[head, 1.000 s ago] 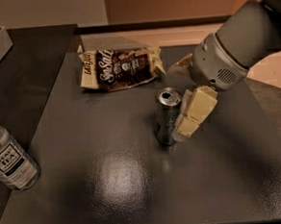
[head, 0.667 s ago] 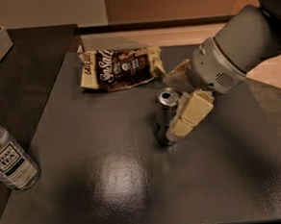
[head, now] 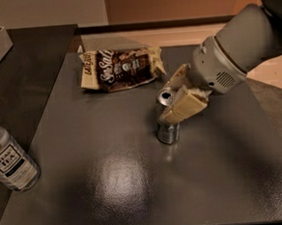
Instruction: Move redbull can near brown chip bag
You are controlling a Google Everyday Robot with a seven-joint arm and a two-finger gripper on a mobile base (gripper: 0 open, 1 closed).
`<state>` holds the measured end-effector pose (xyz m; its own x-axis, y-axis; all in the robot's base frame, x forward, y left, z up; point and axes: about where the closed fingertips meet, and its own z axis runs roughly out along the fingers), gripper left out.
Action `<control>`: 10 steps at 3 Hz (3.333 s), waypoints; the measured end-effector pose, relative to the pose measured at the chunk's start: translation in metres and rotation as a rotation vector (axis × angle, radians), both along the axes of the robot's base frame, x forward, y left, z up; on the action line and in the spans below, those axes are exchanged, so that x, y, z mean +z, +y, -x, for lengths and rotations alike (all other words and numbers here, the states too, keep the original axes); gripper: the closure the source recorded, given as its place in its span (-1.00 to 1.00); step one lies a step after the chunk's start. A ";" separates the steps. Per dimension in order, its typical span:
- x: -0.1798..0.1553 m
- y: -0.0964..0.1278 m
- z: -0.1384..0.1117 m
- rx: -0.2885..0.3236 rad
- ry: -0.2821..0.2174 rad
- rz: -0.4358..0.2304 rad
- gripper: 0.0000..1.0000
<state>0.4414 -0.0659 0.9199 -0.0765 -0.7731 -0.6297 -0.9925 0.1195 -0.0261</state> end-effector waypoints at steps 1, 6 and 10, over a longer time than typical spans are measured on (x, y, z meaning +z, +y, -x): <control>0.008 0.000 -0.005 -0.021 -0.016 -0.008 0.74; 0.029 0.014 -0.139 -0.215 -0.078 -0.008 1.00; -0.003 0.012 -0.155 -0.252 0.006 0.026 -0.76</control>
Offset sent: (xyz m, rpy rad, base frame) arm 0.0159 -0.0041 0.0206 0.0211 -0.0409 -0.0653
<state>0.5961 -0.0536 0.9165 -0.2727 -0.7452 -0.6086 -0.9315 0.3627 -0.0267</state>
